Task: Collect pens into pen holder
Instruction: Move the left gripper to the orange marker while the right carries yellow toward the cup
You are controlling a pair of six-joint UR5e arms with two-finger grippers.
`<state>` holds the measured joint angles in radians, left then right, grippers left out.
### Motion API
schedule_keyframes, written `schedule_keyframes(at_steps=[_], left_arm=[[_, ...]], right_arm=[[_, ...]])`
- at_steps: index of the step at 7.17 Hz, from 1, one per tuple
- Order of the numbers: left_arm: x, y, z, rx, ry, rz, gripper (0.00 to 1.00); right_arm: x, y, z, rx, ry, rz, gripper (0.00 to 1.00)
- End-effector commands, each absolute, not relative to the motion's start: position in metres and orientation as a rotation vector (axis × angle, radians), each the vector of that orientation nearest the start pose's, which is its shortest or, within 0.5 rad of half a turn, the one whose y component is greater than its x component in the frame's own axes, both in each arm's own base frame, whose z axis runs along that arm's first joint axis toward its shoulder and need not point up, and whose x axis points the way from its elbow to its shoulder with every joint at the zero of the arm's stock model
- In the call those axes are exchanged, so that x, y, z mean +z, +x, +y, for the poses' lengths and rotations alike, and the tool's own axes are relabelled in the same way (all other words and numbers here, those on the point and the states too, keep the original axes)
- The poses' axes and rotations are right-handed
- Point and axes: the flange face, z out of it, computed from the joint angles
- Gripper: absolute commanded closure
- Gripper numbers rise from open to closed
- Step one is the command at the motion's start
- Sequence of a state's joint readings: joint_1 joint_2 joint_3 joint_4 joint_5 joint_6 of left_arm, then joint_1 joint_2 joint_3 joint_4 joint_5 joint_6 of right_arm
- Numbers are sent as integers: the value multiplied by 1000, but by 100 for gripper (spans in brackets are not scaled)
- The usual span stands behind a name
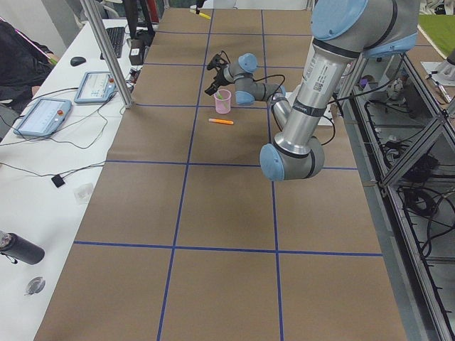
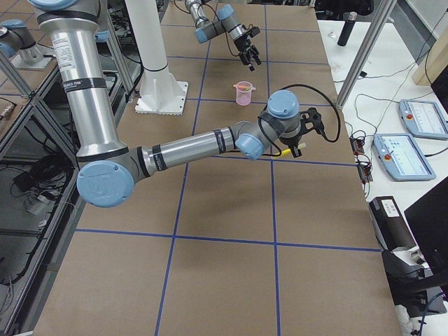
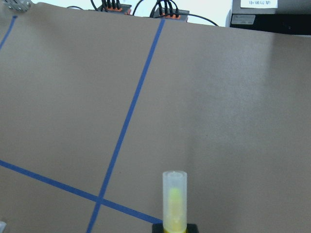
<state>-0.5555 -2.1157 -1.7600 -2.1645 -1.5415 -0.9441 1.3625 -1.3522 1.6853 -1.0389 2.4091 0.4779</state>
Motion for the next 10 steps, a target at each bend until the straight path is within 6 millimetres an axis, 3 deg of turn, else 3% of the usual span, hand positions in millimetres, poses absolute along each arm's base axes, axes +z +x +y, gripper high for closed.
schedule_keyframes(at_steps=[1,2,4,6,7,8,10], left_arm=[[208,413,-499,64,456,1044,1],[219,416,-503,65,389,999,1],[219,463,-528,70,265,946,1],[236,499,-523,77,211,923,1],[244,507,-526,81,198,907,2],[255,528,-522,98,180,899,6],[260,547,-521,112,172,903,24]], right_arm=[[363,-65,-576,-174,636,-1044,100],[355,-74,-571,-184,687,-1083,100],[342,-116,-560,-112,787,-1151,100],[335,-160,-543,-90,845,-1224,100],[334,-171,-539,-89,850,-1228,100],[335,-177,-538,-88,850,-1228,100],[335,-182,-537,-94,845,-1229,100]])
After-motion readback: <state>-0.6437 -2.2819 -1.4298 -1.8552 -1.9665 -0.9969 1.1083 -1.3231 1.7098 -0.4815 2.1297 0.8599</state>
